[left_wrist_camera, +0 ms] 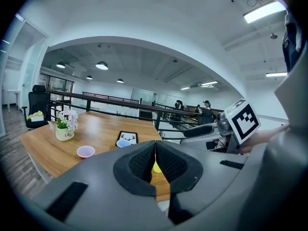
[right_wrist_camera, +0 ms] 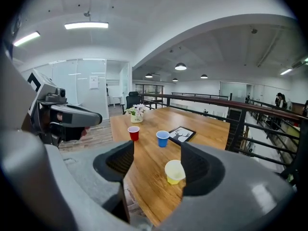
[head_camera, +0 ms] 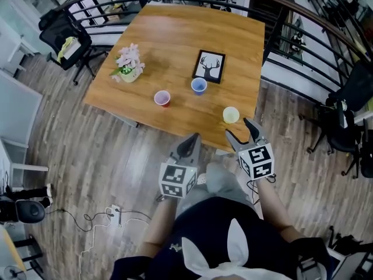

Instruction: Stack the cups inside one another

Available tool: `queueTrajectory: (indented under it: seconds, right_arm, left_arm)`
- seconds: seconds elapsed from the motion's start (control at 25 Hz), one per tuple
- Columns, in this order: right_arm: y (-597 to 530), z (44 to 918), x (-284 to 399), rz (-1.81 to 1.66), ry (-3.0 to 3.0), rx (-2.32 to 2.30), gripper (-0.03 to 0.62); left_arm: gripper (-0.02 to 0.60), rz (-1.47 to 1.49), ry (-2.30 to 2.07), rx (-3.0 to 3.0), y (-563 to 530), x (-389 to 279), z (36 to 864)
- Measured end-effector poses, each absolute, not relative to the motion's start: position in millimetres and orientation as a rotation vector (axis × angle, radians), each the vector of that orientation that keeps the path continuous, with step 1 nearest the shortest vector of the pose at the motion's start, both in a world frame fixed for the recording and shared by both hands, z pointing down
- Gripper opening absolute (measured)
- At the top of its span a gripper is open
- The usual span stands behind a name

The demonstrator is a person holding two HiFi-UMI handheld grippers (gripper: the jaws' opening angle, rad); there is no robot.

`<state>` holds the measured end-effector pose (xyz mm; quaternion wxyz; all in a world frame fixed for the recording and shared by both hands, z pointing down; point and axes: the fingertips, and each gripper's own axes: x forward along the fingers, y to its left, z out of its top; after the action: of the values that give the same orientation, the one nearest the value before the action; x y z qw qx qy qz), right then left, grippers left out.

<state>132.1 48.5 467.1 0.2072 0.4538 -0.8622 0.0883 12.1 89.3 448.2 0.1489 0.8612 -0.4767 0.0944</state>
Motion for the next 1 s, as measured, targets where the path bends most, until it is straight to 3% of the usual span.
queueTrajectory:
  seconds: [1.0]
  right_arm:
    - [-32.4,591.4,144.1,0.444,-2.156,1.179,0.353]
  left_arm:
    - [0.018,0.396,-1.266,2.439,7.3,-9.7,489.5]
